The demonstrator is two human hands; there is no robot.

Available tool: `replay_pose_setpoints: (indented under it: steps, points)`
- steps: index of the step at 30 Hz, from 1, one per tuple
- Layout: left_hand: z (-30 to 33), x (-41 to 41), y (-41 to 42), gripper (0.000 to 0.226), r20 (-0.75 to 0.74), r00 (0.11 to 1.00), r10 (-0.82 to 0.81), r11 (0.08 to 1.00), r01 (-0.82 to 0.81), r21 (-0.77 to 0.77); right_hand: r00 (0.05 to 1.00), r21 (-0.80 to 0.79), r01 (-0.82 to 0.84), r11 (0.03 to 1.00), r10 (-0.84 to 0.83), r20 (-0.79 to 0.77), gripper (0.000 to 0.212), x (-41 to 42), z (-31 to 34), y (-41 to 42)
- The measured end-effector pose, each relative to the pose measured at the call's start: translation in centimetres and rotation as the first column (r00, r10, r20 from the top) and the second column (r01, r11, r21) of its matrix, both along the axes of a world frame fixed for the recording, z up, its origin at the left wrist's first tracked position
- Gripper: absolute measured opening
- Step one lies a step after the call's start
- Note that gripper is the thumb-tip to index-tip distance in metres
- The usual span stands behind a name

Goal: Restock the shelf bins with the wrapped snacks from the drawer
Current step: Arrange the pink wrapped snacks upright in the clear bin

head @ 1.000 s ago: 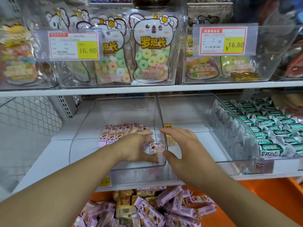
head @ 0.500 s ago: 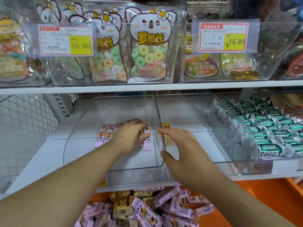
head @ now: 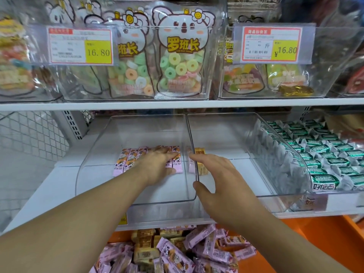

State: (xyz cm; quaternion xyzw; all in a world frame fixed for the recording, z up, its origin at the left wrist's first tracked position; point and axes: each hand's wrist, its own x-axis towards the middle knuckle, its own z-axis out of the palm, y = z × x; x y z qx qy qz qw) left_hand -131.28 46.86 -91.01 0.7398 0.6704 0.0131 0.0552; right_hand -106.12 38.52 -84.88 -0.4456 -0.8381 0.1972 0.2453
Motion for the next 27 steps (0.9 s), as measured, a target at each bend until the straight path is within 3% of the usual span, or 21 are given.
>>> replay_pose_setpoints:
  steps: [11, 18, 23, 27]
  points:
    - [1.2, -0.8, -2.4, 0.074, 0.19, 0.979, 0.075, 0.997, -0.07, -0.034, 1.0, 0.013, -0.019, 1.0, 0.018, 0.017, 0.063, 0.4, -0.2, 0.0]
    - [3.9, 0.4, -8.8, 0.061, 0.368, 0.929, 0.046, 0.993, -0.082, 0.083, 0.999, 0.017, -0.039, 0.999, 0.039, 0.003, 0.062, 1.8, 0.3, -1.7]
    - [5.8, 4.3, -16.6, 0.044, 0.48, 0.874, -0.08, 0.926, -0.113, 0.361, 0.999, -0.014, -0.033, 0.999, 0.034, 0.028, 0.06, 3.9, 0.5, -4.8]
    - [3.3, 7.0, -21.9, 0.036, 0.525, 0.847, -0.084, 0.946, -0.097, 0.308, 0.998, 0.036, -0.038, 0.999, 0.036, 0.051, 0.054, 5.6, -0.8, -7.5]
